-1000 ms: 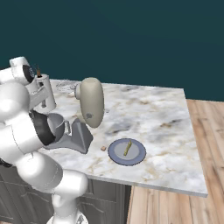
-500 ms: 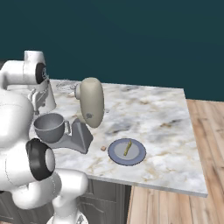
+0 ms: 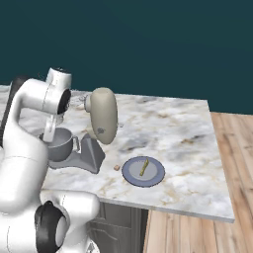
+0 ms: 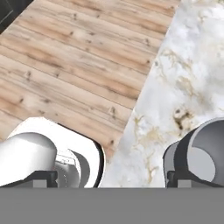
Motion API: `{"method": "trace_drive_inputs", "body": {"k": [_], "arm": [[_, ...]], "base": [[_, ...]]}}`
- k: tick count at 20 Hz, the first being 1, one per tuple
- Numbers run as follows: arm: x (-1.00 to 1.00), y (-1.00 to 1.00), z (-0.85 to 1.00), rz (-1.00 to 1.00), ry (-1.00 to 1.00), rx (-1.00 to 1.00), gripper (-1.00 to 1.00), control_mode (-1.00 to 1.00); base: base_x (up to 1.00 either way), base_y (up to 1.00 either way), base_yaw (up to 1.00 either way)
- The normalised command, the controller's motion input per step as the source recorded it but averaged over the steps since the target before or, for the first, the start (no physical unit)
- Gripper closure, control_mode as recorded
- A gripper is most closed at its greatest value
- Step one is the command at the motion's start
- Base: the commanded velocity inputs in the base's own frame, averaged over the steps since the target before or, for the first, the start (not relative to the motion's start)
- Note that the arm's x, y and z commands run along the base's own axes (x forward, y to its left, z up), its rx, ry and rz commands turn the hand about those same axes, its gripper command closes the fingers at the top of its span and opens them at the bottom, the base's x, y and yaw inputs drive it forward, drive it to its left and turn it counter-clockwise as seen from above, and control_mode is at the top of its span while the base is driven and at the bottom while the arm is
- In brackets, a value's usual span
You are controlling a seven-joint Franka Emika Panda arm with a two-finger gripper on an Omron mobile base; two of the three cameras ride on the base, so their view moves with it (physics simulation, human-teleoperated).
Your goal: Add butter and sugar cubes to the stand mixer bowl and then turn on the stand mixer to begin making frosting.
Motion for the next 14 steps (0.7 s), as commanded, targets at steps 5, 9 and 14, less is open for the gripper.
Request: {"method": "trace_drive_inputs", "body": {"k": [5,9,14], "arm": [[-0.01,-0.47,0.0,0.07,0.0,0.22,-1.0,-1.0],[-0.03,-0.42,0.0,0.06,0.0,0.15,-1.0,-1.0],[-0.33,-0.48,-0.03,0.05,0.0,0.05,-1.0,-1.0]], "base": [[0.0,0.0,0.0],[0.0,0.0,0.0],[0.0,0.0,0.0]]}}
